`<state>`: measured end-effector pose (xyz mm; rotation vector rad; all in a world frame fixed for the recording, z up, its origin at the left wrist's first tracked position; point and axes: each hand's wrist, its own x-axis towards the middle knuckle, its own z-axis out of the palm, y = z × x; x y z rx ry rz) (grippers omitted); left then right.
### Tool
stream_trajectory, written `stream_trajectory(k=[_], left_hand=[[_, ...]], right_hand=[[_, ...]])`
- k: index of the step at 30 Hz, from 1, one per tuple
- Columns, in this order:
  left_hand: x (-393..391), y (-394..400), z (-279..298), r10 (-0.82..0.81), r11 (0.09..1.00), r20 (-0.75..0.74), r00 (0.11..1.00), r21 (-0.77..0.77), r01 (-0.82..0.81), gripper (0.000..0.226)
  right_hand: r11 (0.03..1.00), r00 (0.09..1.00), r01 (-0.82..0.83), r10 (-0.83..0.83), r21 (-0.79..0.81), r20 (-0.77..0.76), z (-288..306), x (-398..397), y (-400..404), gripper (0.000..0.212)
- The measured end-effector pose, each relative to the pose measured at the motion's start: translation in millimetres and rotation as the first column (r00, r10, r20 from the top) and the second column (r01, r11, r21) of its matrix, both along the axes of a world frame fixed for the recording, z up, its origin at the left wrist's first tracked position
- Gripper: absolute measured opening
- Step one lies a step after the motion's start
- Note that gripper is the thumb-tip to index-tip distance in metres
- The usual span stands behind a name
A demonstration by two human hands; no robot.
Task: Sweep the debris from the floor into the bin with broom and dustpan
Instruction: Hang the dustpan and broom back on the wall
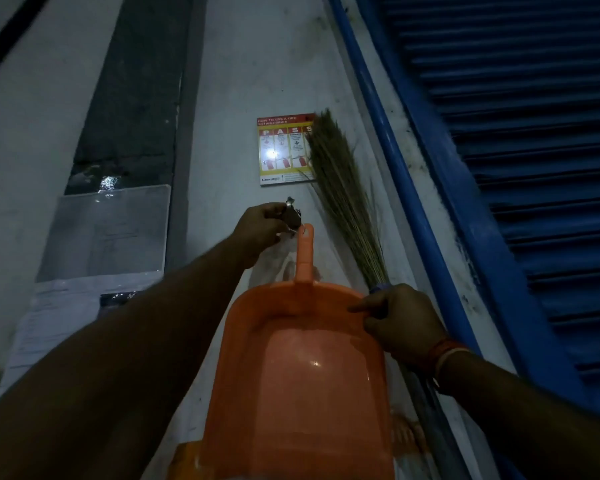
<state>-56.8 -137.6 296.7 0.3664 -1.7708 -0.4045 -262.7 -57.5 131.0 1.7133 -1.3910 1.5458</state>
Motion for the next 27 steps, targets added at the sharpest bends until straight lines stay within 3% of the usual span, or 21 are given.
stream_trajectory(k=[8,15,22,25,27], left_hand=[[-0.3,20.3,-26.1,0.069,0.995,0.087,0.994,-0.073,-0.063,0.069],[7.5,23.6,-51.1,0.336,0.937,0.001,0.942,-0.106,-0.334,0.086],[29.0,38.0,-92.9,0.472,0.826,-0.171,0.865,-0.258,-0.501,0.058],[31.1,60.5,-128.1,0.413,0.830,-0.288,0.864,-0.273,-0.487,0.040],[26.6,84.0,-160.1,0.301,0.888,-0.282,0.911,-0.264,-0.376,0.028]], right_hand=[[0.999,0.999,-0.047,0.048,-0.020,0.008,-20.7,-5.1,-4.0,0.024],[0.997,0.997,-0.069,0.070,-0.019,0.043,-36.4,-8.6,6.7,0.022],[0.996,0.991,-0.073,0.078,-0.052,0.109,-39.5,-13.3,39.6,0.021],[0.991,0.985,-0.110,0.120,-0.081,0.126,-36.6,-9.4,60.0,0.018],[0.977,0.964,-0.195,0.207,-0.081,0.168,-33.9,-4.3,75.0,0.016]])
